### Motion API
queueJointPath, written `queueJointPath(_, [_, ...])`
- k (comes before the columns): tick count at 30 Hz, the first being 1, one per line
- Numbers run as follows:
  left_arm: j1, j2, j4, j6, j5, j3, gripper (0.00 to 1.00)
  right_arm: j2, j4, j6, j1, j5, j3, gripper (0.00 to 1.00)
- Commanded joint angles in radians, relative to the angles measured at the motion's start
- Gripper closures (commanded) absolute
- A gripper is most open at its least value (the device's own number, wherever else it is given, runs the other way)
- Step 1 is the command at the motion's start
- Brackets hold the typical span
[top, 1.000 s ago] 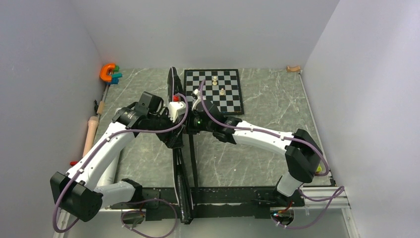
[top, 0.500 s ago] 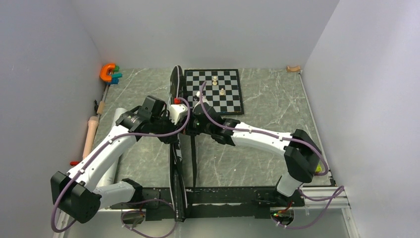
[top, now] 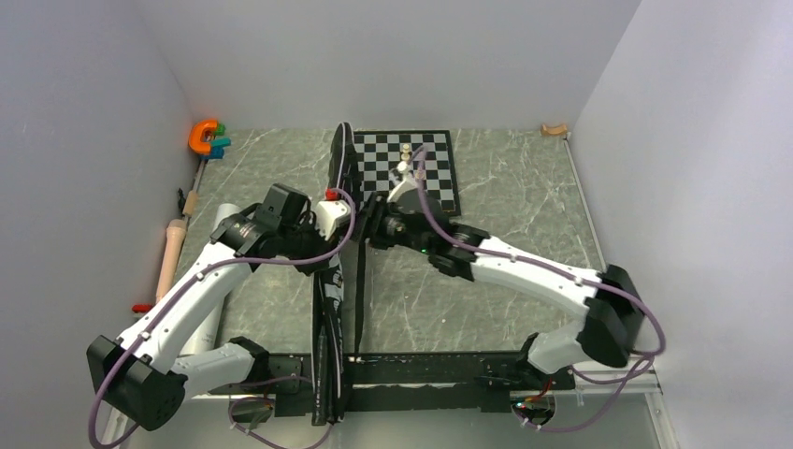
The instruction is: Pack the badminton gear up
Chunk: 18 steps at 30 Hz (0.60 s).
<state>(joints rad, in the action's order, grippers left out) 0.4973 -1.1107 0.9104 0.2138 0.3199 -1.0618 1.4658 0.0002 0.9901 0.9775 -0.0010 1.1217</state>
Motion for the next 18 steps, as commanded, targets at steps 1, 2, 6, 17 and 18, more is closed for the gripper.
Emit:
queueJointPath(1, [0.002,0.049,0.009,0.062,0.053,-0.032,1.00,-0.197,0.068,-0.011,-0.081,-0.014,-0.074,0.50])
queueJointPath(2, [0.004,0.053,0.010,0.068,0.067,-0.032,1.00,-0.228,0.082,-0.015,-0.111,-0.026,-0.094,0.47])
queueJointPath(6, [0.006,0.063,0.019,0.091,0.125,-0.040,1.00,-0.228,0.021,-0.053,-0.232,-0.133,-0.040,0.44])
queueJointPath(17, [0.007,0.069,0.055,0.120,0.226,-0.051,1.00,-0.039,0.064,-0.033,-0.291,-0.390,0.093,0.47])
queueJointPath(18, [0.007,0.070,0.057,0.123,0.228,-0.051,1.00,-0.026,0.072,-0.030,-0.291,-0.404,0.093,0.47])
